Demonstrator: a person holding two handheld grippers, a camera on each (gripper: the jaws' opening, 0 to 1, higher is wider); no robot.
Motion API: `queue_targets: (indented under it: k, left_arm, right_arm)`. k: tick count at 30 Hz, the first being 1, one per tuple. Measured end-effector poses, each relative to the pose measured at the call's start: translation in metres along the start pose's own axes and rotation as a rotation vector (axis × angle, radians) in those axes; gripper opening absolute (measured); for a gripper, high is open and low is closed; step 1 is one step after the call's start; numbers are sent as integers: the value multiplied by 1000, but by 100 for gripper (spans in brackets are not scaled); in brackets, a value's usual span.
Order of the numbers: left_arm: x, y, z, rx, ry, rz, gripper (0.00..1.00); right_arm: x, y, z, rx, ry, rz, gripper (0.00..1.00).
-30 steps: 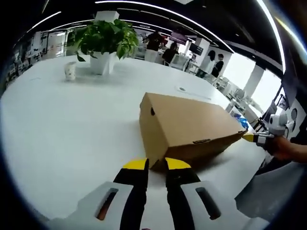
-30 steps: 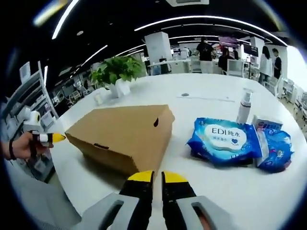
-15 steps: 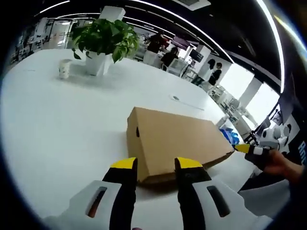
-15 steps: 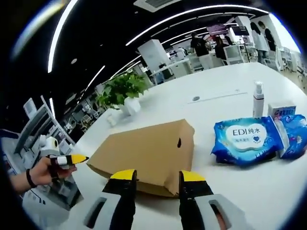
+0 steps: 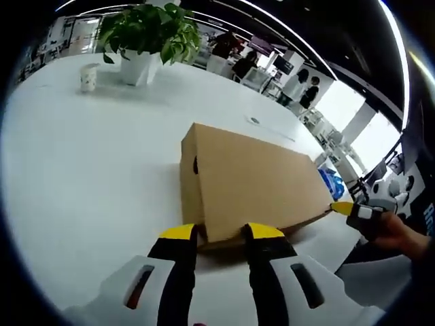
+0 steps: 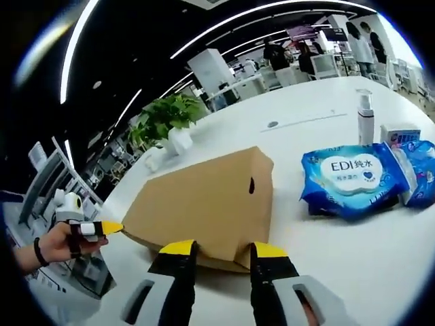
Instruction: Operate the shoe box by opening the lid, removing the specified soft item, and placing it in the target area until the item is outside and the box remains undamaged.
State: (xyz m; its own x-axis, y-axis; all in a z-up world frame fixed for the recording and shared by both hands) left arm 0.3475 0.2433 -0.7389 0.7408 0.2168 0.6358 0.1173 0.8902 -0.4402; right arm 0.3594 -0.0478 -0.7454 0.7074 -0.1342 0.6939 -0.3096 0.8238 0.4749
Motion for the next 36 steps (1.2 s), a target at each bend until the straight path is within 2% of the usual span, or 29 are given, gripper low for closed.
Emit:
queue_targets:
  k: [8, 12, 18, 29, 34, 35, 36]
  left_arm:
    - [30, -2, -33, 12, -21, 9, 28]
    - [49, -7, -55, 5, -9, 11, 28]
    - [64, -15, -76, -12, -3, 1, 28]
    - [67, -18, -80, -21, -9, -6, 28]
    - [67, -17, -79, -26, -8, 7, 28]
    - [66, -16, -78, -32, -4, 21, 29]
    - [65, -17, -76, -39, 0, 34, 30]
  right_arm:
    - [33, -18, -24, -51, -19, -4, 27]
    - [53, -33, -35, -78, -24, 5, 27]
    - [72, -52, -42, -101, -37, -9, 27]
    - [73, -55, -41, -111, -50, -13, 27]
    - [73, -55, -40, -88, -41, -9, 28]
    - [73, -54, -37, -77, -31, 25, 30]
    - [74, -54, -33, -80, -36, 43, 37]
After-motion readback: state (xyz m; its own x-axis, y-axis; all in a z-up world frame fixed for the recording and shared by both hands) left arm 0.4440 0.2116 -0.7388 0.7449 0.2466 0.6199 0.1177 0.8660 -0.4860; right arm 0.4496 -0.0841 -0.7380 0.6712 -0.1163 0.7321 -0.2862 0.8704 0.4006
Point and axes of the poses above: the point that each gripper's makers call its tool centre point, and the gripper's own axes: z roughly backward along the fingers, y roughly to its left, x roughly out of its top, the point moved 4 cm from there along z, roughly backward along the fingers
